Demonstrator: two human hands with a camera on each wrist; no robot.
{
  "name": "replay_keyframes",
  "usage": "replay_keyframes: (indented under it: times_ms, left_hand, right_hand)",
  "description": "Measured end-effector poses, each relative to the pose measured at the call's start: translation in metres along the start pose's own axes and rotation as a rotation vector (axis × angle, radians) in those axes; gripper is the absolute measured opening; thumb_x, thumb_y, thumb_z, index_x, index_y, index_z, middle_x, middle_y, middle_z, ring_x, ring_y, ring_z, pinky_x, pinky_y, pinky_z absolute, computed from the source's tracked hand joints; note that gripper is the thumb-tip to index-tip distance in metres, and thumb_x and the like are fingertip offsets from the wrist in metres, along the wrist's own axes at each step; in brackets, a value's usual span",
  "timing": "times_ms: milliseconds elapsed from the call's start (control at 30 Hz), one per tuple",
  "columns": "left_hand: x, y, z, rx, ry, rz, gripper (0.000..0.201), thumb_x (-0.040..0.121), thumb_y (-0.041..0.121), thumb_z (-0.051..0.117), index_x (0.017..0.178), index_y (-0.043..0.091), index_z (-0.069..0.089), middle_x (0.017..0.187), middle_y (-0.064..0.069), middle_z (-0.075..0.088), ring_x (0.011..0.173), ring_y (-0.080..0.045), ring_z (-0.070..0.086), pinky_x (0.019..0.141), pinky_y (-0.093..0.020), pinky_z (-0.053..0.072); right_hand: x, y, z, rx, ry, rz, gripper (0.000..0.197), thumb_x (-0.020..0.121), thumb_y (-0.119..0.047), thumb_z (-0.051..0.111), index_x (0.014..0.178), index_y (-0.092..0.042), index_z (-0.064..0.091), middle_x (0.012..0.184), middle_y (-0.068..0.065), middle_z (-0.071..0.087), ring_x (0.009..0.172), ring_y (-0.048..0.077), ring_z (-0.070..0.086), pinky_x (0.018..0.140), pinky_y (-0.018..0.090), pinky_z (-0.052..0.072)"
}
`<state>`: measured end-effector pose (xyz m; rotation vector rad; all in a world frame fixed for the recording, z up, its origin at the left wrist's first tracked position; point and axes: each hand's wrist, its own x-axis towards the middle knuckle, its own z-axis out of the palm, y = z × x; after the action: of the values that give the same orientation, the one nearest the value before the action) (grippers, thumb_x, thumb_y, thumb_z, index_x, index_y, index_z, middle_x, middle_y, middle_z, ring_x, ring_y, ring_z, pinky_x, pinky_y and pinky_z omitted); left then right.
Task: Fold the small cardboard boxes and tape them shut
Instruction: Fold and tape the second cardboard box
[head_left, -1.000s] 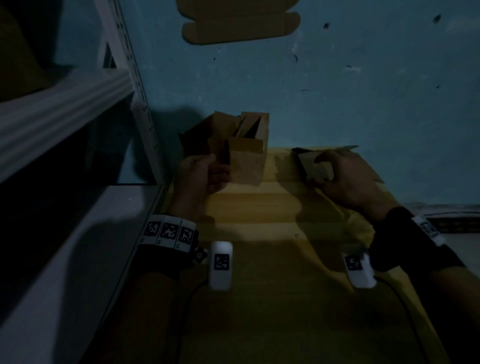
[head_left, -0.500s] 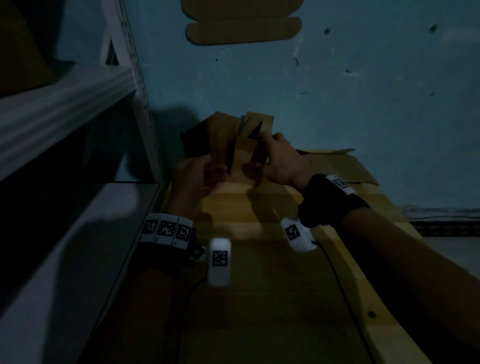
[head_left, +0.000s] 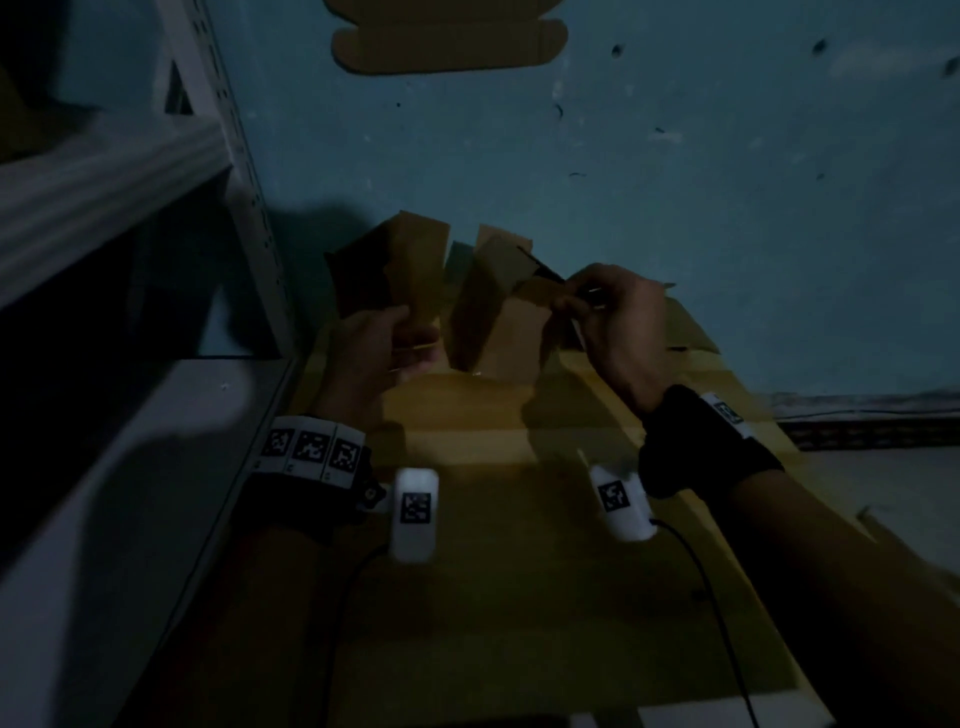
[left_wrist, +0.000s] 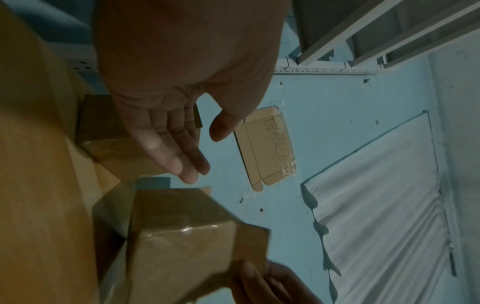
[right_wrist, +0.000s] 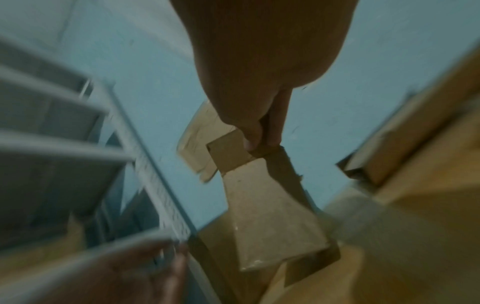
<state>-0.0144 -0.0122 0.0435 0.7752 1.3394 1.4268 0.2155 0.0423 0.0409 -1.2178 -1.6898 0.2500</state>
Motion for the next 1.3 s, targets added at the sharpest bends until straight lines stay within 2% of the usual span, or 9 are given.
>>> replay_keyframes:
  times_ms: [133, 333, 633, 733, 800, 933, 1033, 1133, 1300]
  left_hand:
    - [-0.002, -0.004, 0.007, 0.065, -0.015, -0.025, 0.023, 0.100, 0.025, 0.051, 0.111, 0.007, 0.061, 0.097, -0.012, 0.071, 0.072, -0.017, 0.068, 0.061, -0.025, 0.056]
    - [-0.004, -0.012, 0.010, 0.184, -0.003, -0.046, 0.035, 0.096, 0.041, 0.054, 0.120, 0.015, 0.060, 0.120, -0.009, 0.064, 0.107, -0.026, 0.062, 0.098, -0.048, 0.049]
    - [-0.004, -0.022, 0.021, 0.174, -0.343, -0.192, 0.035, 0.098, 0.043, 0.050, 0.117, 0.017, 0.061, 0.112, -0.007, 0.068, 0.098, -0.023, 0.068, 0.087, -0.038, 0.053]
    - [-0.004, -0.025, 0.022, 0.211, -0.359, -0.223, 0.025, 0.096, 0.041, 0.053, 0.103, 0.018, 0.060, 0.085, -0.004, 0.073, 0.069, -0.016, 0.070, 0.067, -0.030, 0.058]
    - [-0.004, -0.024, 0.020, 0.171, -0.348, -0.226, 0.022, 0.096, 0.040, 0.056, 0.098, 0.019, 0.063, 0.075, -0.001, 0.075, 0.074, -0.020, 0.071, 0.080, -0.035, 0.058]
    - [-0.004, -0.021, 0.018, 0.119, -0.304, -0.179, 0.040, 0.087, 0.043, 0.067, 0.116, 0.016, 0.065, 0.112, -0.010, 0.071, 0.110, -0.030, 0.065, 0.100, -0.049, 0.050]
    - [-0.002, -0.020, 0.018, 0.066, -0.253, -0.130, 0.064, 0.078, 0.047, 0.072, 0.133, 0.018, 0.056, 0.123, -0.007, 0.067, 0.111, -0.028, 0.065, 0.095, -0.047, 0.052]
    - [-0.002, -0.020, 0.017, 0.112, -0.228, -0.068, 0.086, 0.065, 0.051, 0.078, 0.139, 0.021, 0.048, 0.126, -0.004, 0.063, 0.112, -0.027, 0.063, 0.095, -0.047, 0.052]
    - [0.000, -0.021, 0.018, 0.117, -0.228, 0.001, 0.087, 0.062, 0.069, 0.077, 0.131, 0.020, 0.058, 0.124, -0.006, 0.065, 0.111, -0.029, 0.063, 0.096, -0.050, 0.051]
  right_hand:
    - [-0.024, 0.008, -0.019, 0.298, 0.086, 0.150, 0.004, 0.088, -0.002, 0.072, 0.086, -0.003, 0.070, 0.084, 0.010, 0.074, 0.080, 0.024, 0.073, 0.076, 0.044, 0.061]
    - [-0.051, 0.026, -0.035, 0.602, 0.117, 0.272, 0.015, 0.088, 0.005, 0.068, 0.100, 0.014, 0.066, 0.092, 0.026, 0.070, 0.084, 0.031, 0.068, 0.081, 0.050, 0.058]
    - [-0.061, 0.043, -0.023, 0.763, -0.014, 0.416, 0.008, 0.096, -0.001, 0.060, 0.092, 0.006, 0.060, 0.087, 0.020, 0.055, 0.076, 0.015, 0.062, 0.077, 0.028, 0.056]
    - [-0.059, 0.046, -0.017, 0.790, -0.025, 0.483, 0.022, 0.096, -0.005, 0.063, 0.107, 0.013, 0.059, 0.094, 0.020, 0.062, 0.085, 0.019, 0.065, 0.082, 0.030, 0.056]
    - [-0.055, 0.043, -0.014, 0.802, -0.032, 0.555, 0.037, 0.097, -0.011, 0.063, 0.126, 0.010, 0.055, 0.106, 0.017, 0.068, 0.093, 0.021, 0.069, 0.082, 0.027, 0.058]
    - [-0.050, 0.022, -0.017, 0.757, -0.208, 0.674, 0.047, 0.102, -0.042, 0.052, 0.139, -0.014, 0.053, 0.127, 0.013, 0.067, 0.114, 0.023, 0.067, 0.080, 0.027, 0.059]
    - [-0.053, 0.010, -0.021, 0.776, -0.333, 0.726, 0.056, 0.100, -0.056, 0.044, 0.125, -0.010, 0.062, 0.137, 0.030, 0.055, 0.125, 0.048, 0.053, 0.107, 0.055, 0.046]
    - [-0.055, 0.007, -0.021, 0.817, -0.433, 0.692, 0.040, 0.097, -0.055, 0.052, 0.123, -0.025, 0.061, 0.125, 0.012, 0.067, 0.115, 0.031, 0.067, 0.102, 0.051, 0.052]
    - [-0.054, 0.005, -0.019, 0.849, -0.394, 0.710, 0.045, 0.092, -0.043, 0.064, 0.128, -0.016, 0.057, 0.128, 0.014, 0.065, 0.114, 0.030, 0.067, 0.099, 0.053, 0.055]
